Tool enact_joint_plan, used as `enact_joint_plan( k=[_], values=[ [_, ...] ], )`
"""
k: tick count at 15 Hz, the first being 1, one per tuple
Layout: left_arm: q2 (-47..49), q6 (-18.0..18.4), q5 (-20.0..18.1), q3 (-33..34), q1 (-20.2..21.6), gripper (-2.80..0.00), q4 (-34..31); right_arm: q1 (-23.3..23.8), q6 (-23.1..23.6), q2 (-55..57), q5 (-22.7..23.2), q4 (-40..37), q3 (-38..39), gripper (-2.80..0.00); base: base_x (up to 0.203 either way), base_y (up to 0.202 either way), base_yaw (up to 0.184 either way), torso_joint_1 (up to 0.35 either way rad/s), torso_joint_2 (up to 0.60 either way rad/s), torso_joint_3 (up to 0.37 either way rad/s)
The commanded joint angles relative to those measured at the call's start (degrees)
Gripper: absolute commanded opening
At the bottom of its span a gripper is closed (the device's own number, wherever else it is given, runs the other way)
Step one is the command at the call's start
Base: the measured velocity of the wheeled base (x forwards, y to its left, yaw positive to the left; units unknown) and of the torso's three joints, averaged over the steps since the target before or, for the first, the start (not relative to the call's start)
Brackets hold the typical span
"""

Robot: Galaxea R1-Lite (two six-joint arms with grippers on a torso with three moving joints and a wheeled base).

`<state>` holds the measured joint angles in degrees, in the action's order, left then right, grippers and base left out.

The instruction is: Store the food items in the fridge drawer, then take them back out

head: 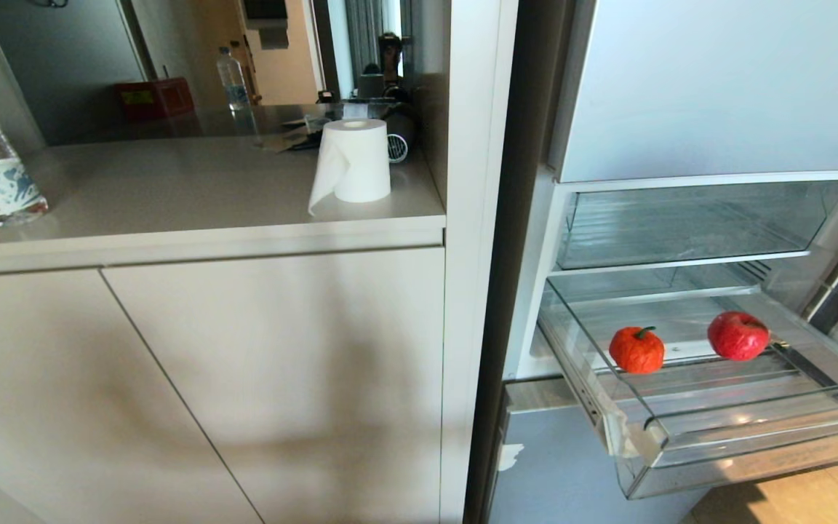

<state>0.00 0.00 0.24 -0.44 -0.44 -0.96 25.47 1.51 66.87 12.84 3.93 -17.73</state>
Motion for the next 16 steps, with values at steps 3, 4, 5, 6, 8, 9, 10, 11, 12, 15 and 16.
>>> enact_joint_plan(
  k=[3, 4, 5, 6, 8, 9, 10, 11, 12, 15, 16],
  values=[
    [0.09, 0.00, 0.02, 0.00, 0.00, -2.80, 0.00, -0.04, -0.48, 16.59, 4.59, 9.04, -3.31, -2.80, 0.000, 0.000, 0.000, 0.000, 0.00, 0.000],
    [0.09, 0.00, 0.02, 0.00, 0.00, -2.80, 0.00, -0.15, -1.14, 18.39, 6.86, 10.55, -5.46, -2.80, 0.000, 0.000, 0.000, 0.000, 0.00, 0.000],
    [0.09, 0.00, 0.02, 0.00, 0.00, -2.80, 0.00, -0.69, -2.20, 20.31, 9.04, 12.10, -7.72, -2.80, 0.000, 0.000, 0.000, 0.000, 0.00, 0.000],
    [0.09, 0.00, 0.02, 0.00, 0.00, -2.80, 0.00, -1.67, -2.95, 21.58, 10.53, 13.11, -9.71, -2.80, 0.000, 0.000, 0.000, 0.000, 0.00, 0.000],
    [0.09, 0.00, 0.02, 0.00, 0.00, -2.80, 0.00, -4.86, -4.25, 25.39, 11.68, 14.55, -13.53, -2.80, 0.000, 0.000, 0.000, 0.000, 0.00, 0.000],
    [0.09, 0.00, 0.02, 0.00, 0.00, -2.80, 0.00, -6.84, -5.57, 27.78, 11.83, 16.62, -14.96, -2.80, 0.000, 0.000, 0.000, 0.000, 0.00, 0.000],
    [0.09, 0.00, 0.02, 0.00, 0.00, -2.80, 0.00, -8.42, -7.37, 30.20, 11.89, 19.51, -16.20, -2.80, 0.000, 0.000, 0.000, 0.000, 0.00, 0.000],
    [0.09, 0.00, 0.02, 0.00, 0.00, -2.80, 0.00, -10.03, -9.20, 33.02, 11.90, 22.72, -17.51, -2.80, 0.000, 0.000, 0.000, 0.000, 0.00, 0.000],
    [0.09, -0.09, 0.02, 0.00, 0.00, -2.80, 0.00, -11.58, -10.92, 35.86, 11.82, 25.79, -19.14, -2.80, 0.000, 0.000, 0.000, 0.000, 0.00, 0.000],
    [0.09, 0.00, 0.02, 0.00, 0.00, -2.80, 0.00, -15.12, -13.23, 43.79, 10.08, 29.87, -24.82, -2.80, 0.000, 0.000, 0.000, 0.000, 0.00, 0.000],
    [0.09, 0.00, 0.02, 0.00, 0.00, -2.80, 0.00, -16.11, -13.55, 47.27, 8.79, 30.14, -27.28, -2.80, 0.000, 0.000, 0.000, 0.000, 0.00, 0.000]
  ],
)
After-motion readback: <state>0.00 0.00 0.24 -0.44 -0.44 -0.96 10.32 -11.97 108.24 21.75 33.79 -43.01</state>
